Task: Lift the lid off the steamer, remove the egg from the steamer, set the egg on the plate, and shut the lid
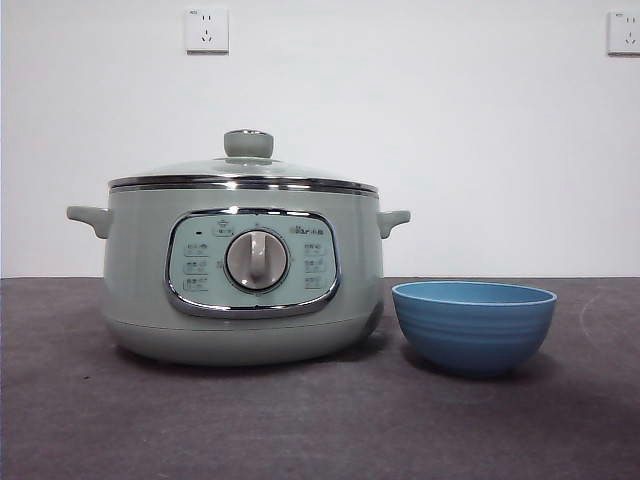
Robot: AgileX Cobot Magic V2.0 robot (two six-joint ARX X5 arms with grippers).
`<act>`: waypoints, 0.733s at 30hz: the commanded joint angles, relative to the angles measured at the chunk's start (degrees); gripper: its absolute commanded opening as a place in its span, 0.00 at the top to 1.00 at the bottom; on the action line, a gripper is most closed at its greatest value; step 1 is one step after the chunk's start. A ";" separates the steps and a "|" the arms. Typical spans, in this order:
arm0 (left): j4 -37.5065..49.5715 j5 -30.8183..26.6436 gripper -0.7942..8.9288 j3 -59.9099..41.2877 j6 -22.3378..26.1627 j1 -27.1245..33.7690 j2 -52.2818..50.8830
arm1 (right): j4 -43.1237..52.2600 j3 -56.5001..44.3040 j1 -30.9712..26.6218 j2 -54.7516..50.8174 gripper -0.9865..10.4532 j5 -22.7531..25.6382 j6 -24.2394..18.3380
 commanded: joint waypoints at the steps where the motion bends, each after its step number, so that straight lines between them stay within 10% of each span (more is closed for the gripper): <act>1: -1.90 1.20 0.93 2.99 -1.95 0.07 0.11 | 0.04 2.95 0.07 1.44 0.92 -1.38 2.43; 10: -9.14 7.78 0.93 15.21 -1.64 0.04 4.35 | -7.45 17.25 0.11 13.97 0.92 -10.49 1.60; 22: -19.89 20.70 0.93 32.79 4.35 0.04 18.73 | -29.38 41.97 0.17 34.75 0.92 -23.98 -14.75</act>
